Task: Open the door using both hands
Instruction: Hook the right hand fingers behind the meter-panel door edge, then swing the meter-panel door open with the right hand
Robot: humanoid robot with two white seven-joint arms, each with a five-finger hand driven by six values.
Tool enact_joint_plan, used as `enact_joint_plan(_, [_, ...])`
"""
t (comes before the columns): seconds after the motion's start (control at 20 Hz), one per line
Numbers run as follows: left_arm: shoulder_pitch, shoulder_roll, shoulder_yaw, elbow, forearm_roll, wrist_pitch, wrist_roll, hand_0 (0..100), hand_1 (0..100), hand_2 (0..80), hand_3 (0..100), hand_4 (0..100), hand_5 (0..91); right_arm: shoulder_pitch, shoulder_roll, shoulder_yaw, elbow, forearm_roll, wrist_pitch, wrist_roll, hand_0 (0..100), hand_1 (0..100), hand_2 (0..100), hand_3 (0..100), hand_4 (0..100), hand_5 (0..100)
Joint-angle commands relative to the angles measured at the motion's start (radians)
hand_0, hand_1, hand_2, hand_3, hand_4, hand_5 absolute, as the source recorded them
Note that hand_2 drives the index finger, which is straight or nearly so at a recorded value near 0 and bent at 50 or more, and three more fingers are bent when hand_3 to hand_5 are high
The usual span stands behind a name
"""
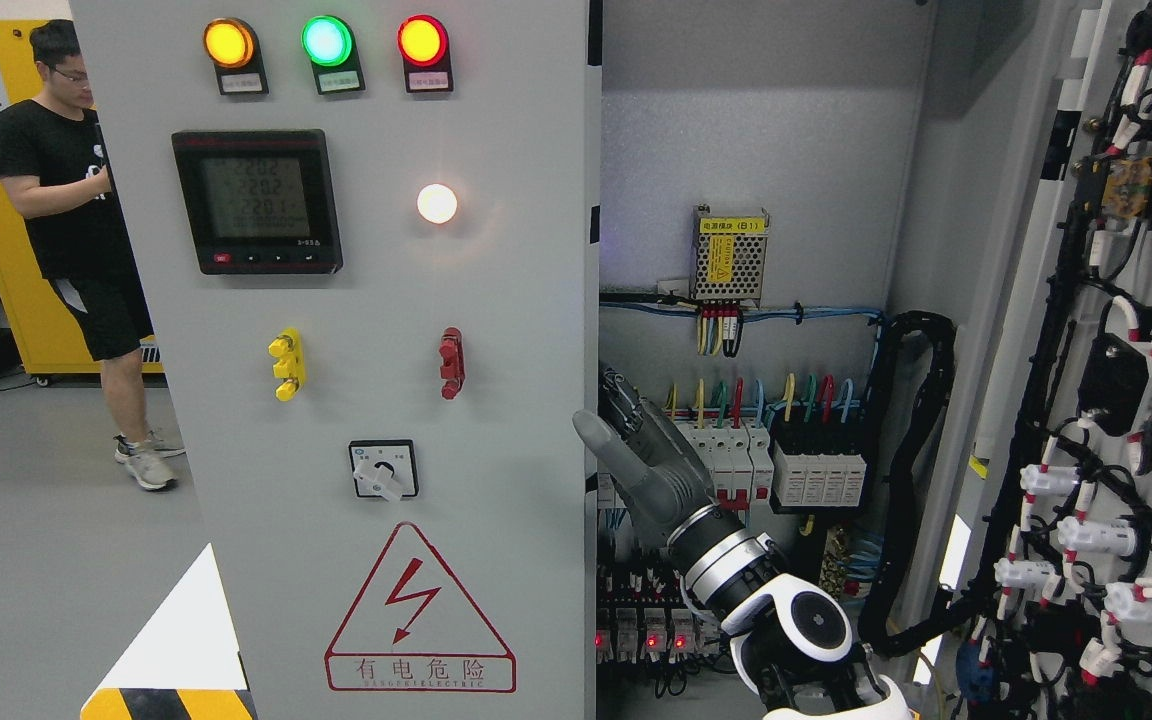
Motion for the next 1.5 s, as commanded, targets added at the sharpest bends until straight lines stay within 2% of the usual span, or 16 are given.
enact_joint_plan(0.0, [0.000,0.029,-0.001,-0.014,-0.001,-0.001,0.000,12,56,0.0,0,0,0.0,-0.007,-0.003,-0.019,0.022,-0.013,0.001,0.088,0,50,4,0,0,0])
enact_joint_plan(0.2, [0.000,0.029,-0.001,-0.014,-0.001,-0.001,0.000,12,56,0.0,0,0,0.0,-0.007,-0.003,-0.019,0.016,-0.013,0.002,0.107,0,50,4,0,0,0])
enact_joint_plan(0.8, [0.000,0.032,-0.004,-0.014,-0.003,-0.001,0.000,12,56,0.0,0,0,0.0,0.010,-0.004,-0.016,-0.024,-0.088,0.002,0.113,0,50,4,0,0,0])
enact_joint_plan(0.95, [0.000,0.032,-0.005,-0.015,-0.004,-0.001,0.001,12,56,0.0,0,0,0.0,0.029,-0.006,-0.011,-0.041,-0.111,0.002,0.172,0,50,4,0,0,0])
enact_joint_plan(1.15, [-0.003,0.031,-0.007,-0.017,-0.004,-0.001,0.001,12,56,0.0,0,0,0.0,0.049,-0.026,-0.002,-0.063,-0.113,0.002,0.182,0,50,4,0,0,0])
enact_joint_plan(1.35, [-0.003,0.034,-0.007,-0.015,-0.004,-0.001,0.001,12,56,0.0,0,0,0.0,0.065,-0.026,0.053,-0.086,-0.127,0.004,0.186,0,50,4,0,0,0])
enact_joint_plan(1.45, [-0.003,0.035,-0.007,-0.015,-0.004,-0.001,0.001,12,56,0.0,0,0,0.0,0.085,-0.026,0.084,-0.115,-0.134,0.033,0.188,0,50,4,0,0,0])
